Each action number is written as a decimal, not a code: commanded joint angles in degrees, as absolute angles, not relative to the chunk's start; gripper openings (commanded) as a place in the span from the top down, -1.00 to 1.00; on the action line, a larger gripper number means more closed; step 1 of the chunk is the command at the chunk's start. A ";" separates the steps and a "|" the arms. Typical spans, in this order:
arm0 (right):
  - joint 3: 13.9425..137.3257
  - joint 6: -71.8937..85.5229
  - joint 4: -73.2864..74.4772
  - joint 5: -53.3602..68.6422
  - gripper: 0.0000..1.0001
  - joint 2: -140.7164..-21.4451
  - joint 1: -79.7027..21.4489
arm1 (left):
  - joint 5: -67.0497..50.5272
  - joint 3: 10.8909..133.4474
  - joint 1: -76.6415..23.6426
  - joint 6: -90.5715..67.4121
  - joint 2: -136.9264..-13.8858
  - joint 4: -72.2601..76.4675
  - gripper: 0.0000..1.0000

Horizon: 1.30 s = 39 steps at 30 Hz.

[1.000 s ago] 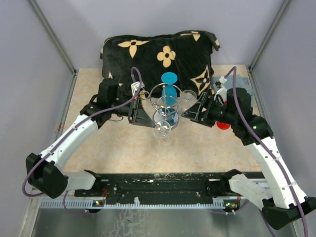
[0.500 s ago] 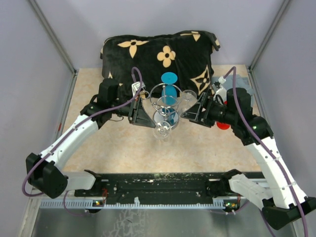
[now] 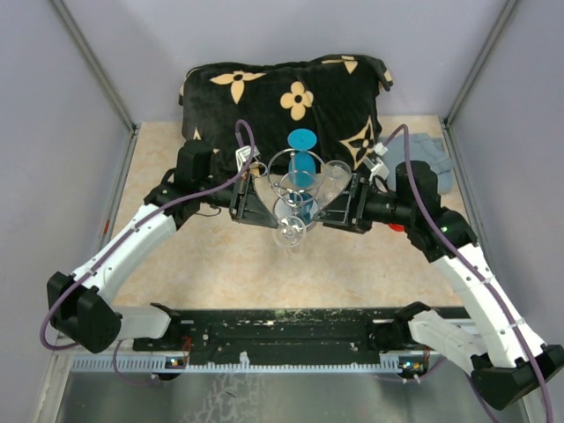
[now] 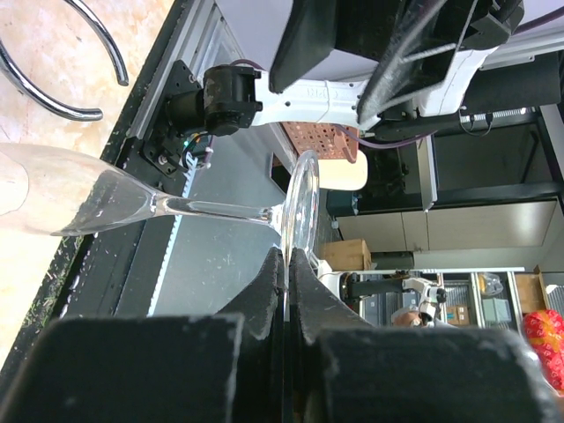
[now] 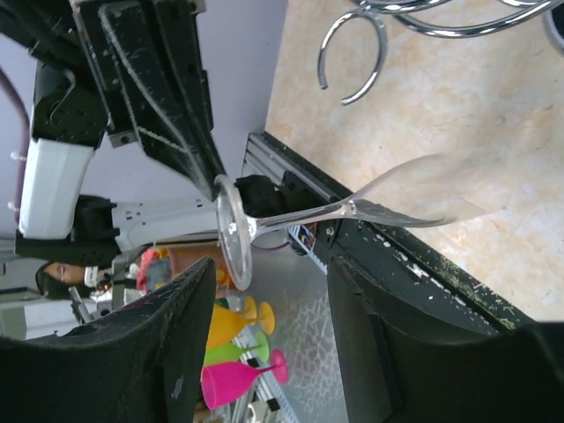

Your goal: Take the wine glass off the wine glass rack

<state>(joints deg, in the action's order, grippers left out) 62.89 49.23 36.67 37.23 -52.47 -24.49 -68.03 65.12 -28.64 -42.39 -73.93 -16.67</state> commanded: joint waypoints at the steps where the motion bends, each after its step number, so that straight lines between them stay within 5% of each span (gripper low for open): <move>1: 63.34 50.08 31.09 41.03 -0.06 -52.47 -26.66 | -69.39 67.48 -29.02 -42.45 -74.59 -14.33 1.00; 25: 64.55 48.56 29.05 40.69 0.16 -58.80 -35.06 | -68.98 67.27 -29.10 -42.29 -74.90 -14.68 1.00; 30: 63.96 49.03 27.92 40.69 0.44 -58.66 -35.22 | -68.93 67.21 -29.35 -42.30 -75.01 -14.68 1.00; 34: 63.42 49.62 26.78 40.87 0.99 -58.53 -35.24 | -68.81 67.15 -29.59 -42.28 -74.94 -14.72 1.00; 39: 62.14 51.28 24.96 40.70 1.00 -57.40 -35.27 | -67.59 66.69 -29.60 -42.34 -74.92 -15.03 0.92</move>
